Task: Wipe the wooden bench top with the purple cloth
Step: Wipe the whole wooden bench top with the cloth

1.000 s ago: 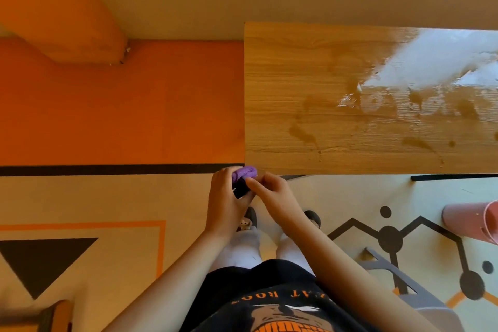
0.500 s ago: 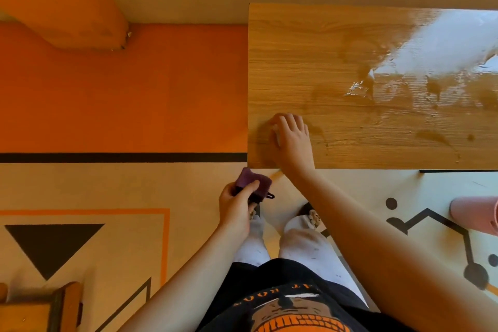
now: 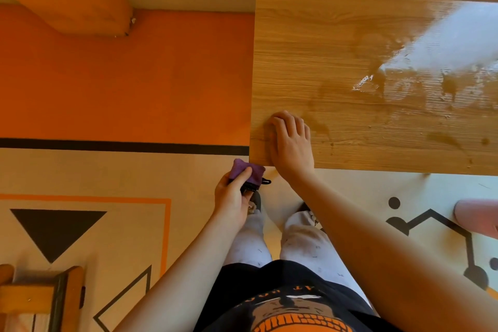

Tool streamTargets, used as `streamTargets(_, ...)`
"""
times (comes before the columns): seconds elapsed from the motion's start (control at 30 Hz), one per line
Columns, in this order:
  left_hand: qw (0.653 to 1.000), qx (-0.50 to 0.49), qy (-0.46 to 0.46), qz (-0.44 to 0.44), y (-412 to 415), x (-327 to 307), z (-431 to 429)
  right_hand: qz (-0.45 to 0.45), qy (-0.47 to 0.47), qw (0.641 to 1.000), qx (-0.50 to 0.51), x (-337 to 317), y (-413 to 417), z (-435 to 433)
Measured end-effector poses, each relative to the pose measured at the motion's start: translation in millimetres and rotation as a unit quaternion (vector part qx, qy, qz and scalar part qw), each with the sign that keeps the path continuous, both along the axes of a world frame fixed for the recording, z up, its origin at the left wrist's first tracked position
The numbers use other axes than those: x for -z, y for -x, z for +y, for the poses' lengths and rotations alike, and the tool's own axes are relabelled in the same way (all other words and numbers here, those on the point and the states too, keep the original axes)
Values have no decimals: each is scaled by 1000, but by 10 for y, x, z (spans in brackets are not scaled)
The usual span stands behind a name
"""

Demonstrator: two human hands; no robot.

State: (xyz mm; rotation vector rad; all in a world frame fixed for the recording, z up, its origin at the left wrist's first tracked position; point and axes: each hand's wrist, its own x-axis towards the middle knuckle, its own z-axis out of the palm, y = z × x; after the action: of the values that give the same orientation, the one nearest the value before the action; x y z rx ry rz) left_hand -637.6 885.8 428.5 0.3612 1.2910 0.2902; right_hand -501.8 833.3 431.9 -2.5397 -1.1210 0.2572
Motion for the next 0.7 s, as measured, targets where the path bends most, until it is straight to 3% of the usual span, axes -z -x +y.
streamTargets(0.1,999,45,-10,10,-17,-14,-38,6,5,1000,1,-25,1,7)
streamTargets(0.4,972,176,-150,28,-118,81,613,-5,10,1000,4,-9,4,20)
streamTargets(0.53,939,264,-219,38,-447,120,817,-11,7,1000,6,24,-12,15)
streamTargets(0.7,958,248,-140,24,-184,185,690,-14,-4,1000,4,88,-4,9)
